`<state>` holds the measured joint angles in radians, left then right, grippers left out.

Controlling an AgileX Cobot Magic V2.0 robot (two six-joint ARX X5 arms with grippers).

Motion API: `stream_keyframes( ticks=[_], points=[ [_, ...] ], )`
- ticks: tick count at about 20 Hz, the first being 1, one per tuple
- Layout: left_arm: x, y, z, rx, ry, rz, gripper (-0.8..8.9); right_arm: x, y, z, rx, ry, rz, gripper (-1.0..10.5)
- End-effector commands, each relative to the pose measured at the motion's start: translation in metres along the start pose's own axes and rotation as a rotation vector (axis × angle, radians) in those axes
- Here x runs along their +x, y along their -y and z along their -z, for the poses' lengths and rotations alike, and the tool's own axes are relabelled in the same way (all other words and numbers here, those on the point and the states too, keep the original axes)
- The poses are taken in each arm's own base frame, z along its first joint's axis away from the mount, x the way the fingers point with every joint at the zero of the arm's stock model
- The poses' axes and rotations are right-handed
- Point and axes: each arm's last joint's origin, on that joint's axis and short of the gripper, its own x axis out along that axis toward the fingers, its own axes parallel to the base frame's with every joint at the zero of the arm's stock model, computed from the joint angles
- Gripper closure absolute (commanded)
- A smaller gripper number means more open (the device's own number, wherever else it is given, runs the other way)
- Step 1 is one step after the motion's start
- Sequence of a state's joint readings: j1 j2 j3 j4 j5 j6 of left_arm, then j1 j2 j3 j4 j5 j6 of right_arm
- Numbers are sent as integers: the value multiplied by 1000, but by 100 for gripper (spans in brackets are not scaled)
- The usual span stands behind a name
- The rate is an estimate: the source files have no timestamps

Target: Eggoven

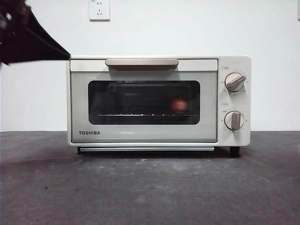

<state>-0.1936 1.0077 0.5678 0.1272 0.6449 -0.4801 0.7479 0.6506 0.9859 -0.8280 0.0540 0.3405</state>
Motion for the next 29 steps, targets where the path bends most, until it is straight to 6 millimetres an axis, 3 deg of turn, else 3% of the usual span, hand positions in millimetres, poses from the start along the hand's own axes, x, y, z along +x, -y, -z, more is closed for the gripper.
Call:
stream_keyframes(
  ticks=[1,9,14,15,21,29],
  points=[
    [-13,15,4,104,-8,-71,806,0,-2,-2,-11,-7,-7,628],
    [-59,52,9,237,-16,-251,806,5,1,8,-20,-80,14,690],
    [-78,67,5,260,12,-244,806,22,3,20,-29,-84,6,905],
    [-80,69,5,264,19,-242,806,26,3,23,-32,-85,3,952],
    [-84,69,11,254,-17,-254,806,50,2,37,-66,-30,-46,941],
    [-85,68,13,254,-33,-259,806,60,1,36,-88,95,-56,941]
  ],
)
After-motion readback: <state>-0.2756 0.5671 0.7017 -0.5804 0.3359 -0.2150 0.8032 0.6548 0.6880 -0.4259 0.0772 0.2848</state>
